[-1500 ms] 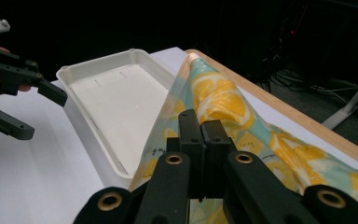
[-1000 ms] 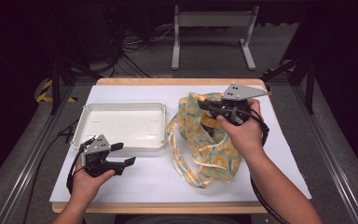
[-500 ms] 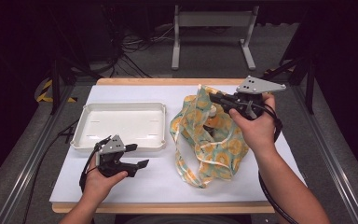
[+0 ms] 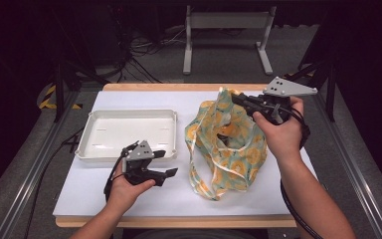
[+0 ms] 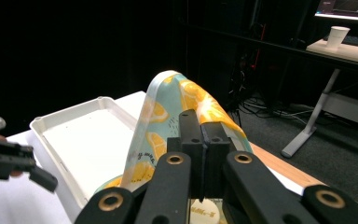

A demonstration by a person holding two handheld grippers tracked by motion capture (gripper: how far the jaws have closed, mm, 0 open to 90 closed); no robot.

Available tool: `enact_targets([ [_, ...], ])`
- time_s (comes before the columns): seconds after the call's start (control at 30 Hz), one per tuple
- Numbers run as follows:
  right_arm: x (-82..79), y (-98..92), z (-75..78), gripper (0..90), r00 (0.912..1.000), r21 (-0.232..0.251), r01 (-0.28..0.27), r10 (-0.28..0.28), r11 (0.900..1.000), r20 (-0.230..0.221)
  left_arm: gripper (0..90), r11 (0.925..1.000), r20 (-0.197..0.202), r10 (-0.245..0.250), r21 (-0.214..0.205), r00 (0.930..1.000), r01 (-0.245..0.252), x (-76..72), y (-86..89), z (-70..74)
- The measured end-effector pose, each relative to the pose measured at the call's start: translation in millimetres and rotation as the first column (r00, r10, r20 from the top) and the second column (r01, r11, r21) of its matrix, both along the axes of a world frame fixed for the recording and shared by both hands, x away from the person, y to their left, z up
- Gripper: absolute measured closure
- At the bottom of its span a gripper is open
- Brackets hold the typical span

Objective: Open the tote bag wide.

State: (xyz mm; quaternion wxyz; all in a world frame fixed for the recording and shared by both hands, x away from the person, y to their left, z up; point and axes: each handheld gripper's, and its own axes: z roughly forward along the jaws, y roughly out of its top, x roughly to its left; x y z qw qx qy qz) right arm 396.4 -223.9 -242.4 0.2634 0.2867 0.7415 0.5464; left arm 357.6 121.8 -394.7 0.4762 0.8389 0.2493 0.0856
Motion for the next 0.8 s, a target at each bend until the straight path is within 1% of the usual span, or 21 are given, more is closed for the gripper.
enact_targets([
  [0.17, -0.5, -4.1, 1.8, 90.0, 0.9999, 0.011, 0.007, -0.008, 0.9999, 0.009, 25.5, 0.9998, -0.008, -0.01, 0.017, 0.9999, 0.01, 6.2, -20.7, -7.1],
  [0.2, -0.5, -4.1, 1.8, 90.0, 0.9999, 0.011, 0.007, -0.008, 0.9999, 0.009, 25.5, 0.9998, -0.008, -0.01, 0.017, 0.9999, 0.01, 6.2, -20.7, -7.1],
  [0.3, -0.1, -8.1, 2.1, 90.0, 0.9999, 0.019, 0.013, -0.013, 0.9997, 0.01, 25.5, 0.9998, -0.044, -0.019, 0.006, 0.9988, 0.019, 11.0, -33.4, -13.1],
  [0.43, -0.6, -14.0, 3.5, 90.0, 0.9997, 0.03, 0.021, -0.021, 0.9993, 0.012, 26.1, 0.9993, -0.028, -0.021, 0.031, 0.9994, 0.022, 17.1, -44.8, -18.6],
  [0.47, -1.0, -15.5, 4.2, 90.0, 0.9996, 0.03, 0.025, -0.025, 0.9992, 0.013, 28.1, 0.9991, -0.034, -0.024, 0.035, 0.9991, 0.025, 18.8, -46.1, -19.6],
  [0.53, -1.3, -17.1, 5.0, 90.0, 0.9995, 0.032, 0.028, -0.028, 0.9991, 0.013, 38.0, 0.9988, -0.028, -0.024, 0.042, 0.9993, 0.026, 20.8, -47.6, -20.6],
  [0.57, -1.9, -19.2, 6.1, 90.0, 0.9994, 0.035, 0.032, -0.032, 0.9989, 0.013, 38.0, 0.9982, -0.021, -0.026, 0.053, 0.9994, 0.027, 22.2, -48.3, -20.7],
  [0.6, -2.2, -21.0, 7.0, 90.0, 0.9993, 0.036, 0.034, -0.034, 0.9988, 0.014, 43.5, 0.9977, -0.012, -0.026, 0.062, 0.9996, 0.027, 23.1, -49.3, -20.6],
  [0.63, -2.9, -24.6, 8.5, 90.0, 0.999, 0.042, 0.039, -0.04, 0.9984, 0.018, 55.7, 0.9962, 0.007, -0.043, 0.076, 0.9991, 0.042, 24.6, -51.3, -19.5],
  [0.67, -3.3, -26.2, 9.0, 90.0, 0.999, 0.044, 0.041, -0.042, 0.9982, 0.017, 61.0, 0.996, 0.015, -0.048, 0.077, 0.9987, 0.046, 24.9, -51.9, -18.8],
  [0.7, -3.6, -27.4, 9.3, 90.0, 0.9989, 0.044, 0.043, -0.044, 0.9981, 0.017, 66.2, 0.9964, 0.022, -0.05, 0.069, 0.9985, 0.049, 25.0, -52.6, -17.4],
  [0.73, -3.6, -27.4, 9.3, 90.0, 0.9989, 0.044, 0.043, -0.044, 0.9981, 0.017, 71.5, 0.9964, 0.022, -0.05, 0.069, 0.9985, 0.049, 25.0, -52.6, -17.4],
  [0.77, -3.8, -29.4, 9.5, 90.0, 0.9987, 0.047, 0.046, -0.047, 0.9978, 0.02, 71.5, 0.9963, 0.022, -0.055, 0.067, 0.9982, 0.054, 25.8, -53.0, -16.2],
  [0.8, -4.2, -30.9, 9.7, 90.0, 0.9986, 0.05, 0.049, -0.05, 0.9976, 0.017, 75.8, 0.9962, 0.025, -0.055, 0.068, 0.9982, 0.054, 26.3, -53.3, -14.7],
])
